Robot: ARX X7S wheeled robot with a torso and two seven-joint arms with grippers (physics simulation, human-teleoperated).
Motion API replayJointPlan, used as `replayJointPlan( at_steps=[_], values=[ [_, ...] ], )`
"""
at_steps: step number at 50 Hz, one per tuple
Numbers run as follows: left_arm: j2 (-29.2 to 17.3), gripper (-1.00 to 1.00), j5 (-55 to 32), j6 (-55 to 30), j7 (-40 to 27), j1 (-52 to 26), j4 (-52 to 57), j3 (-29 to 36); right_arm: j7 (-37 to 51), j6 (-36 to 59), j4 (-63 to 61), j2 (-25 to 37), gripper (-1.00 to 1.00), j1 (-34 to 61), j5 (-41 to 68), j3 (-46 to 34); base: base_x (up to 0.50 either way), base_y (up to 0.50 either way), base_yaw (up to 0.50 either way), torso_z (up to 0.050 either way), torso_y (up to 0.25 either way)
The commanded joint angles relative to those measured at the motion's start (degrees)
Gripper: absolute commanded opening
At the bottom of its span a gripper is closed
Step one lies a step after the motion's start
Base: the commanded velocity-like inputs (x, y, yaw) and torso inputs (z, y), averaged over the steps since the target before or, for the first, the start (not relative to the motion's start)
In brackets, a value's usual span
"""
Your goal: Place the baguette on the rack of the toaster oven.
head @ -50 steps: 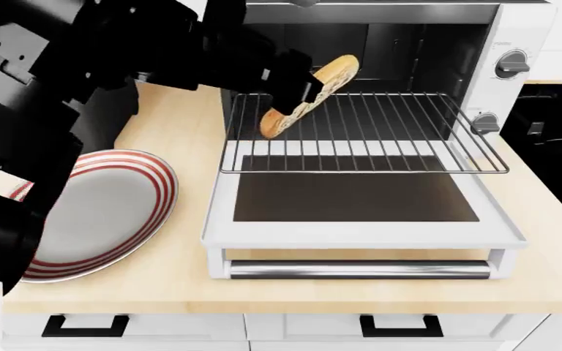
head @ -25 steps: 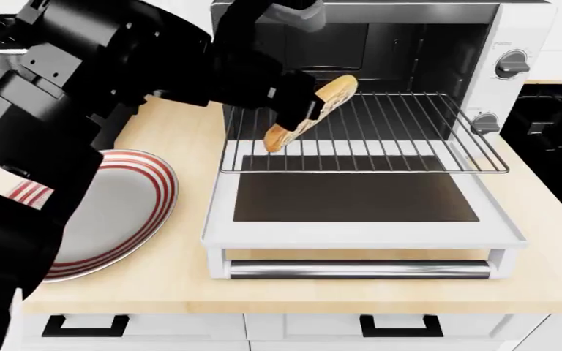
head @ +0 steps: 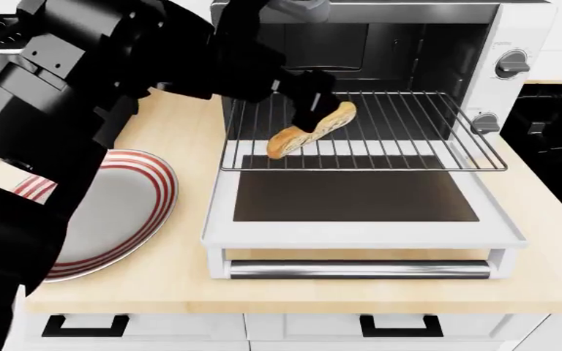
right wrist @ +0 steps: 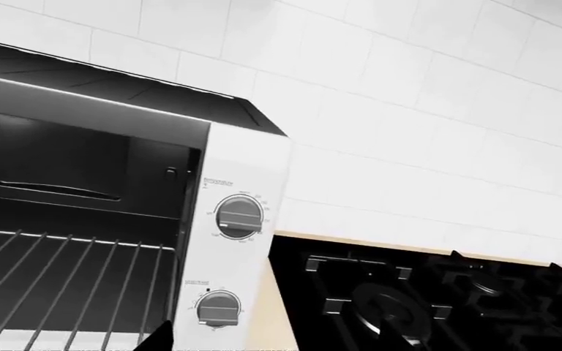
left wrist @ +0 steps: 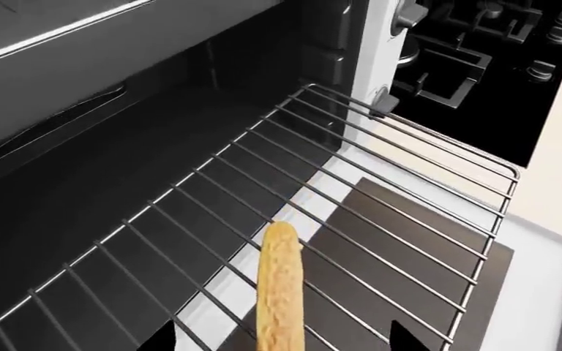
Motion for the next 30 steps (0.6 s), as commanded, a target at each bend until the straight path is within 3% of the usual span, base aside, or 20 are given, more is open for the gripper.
replayJointPlan(
  at_steps=[1, 13, 30],
  values=[
    [-0.45, 1.0, -0.57, -0.57, -0.79, -0.14, 1.21, -0.38, -0.4, -0.39, -0.24, 0.63, 1.0, -1.12, 0.51, 1.05, 0.0, 0.0, 0.0, 0.0, 0.0],
    [-4.98, 1.0, -4.14, -4.77, -7.57, 1.56, 11.0, -2.83, -0.3, -1.37, 1.19, -0.9, 1.0, 1.98, -1.58, -3.71, 0.0, 0.0, 0.0, 0.0, 0.0],
    [-15.82, 1.0, -19.31, -13.34, -31.03, 8.56, 33.42, -15.18, -1.64, -3.44, 1.96, -1.12, 1.0, 1.54, -2.52, -4.41, 0.0, 0.0, 0.0, 0.0, 0.0]
  ],
)
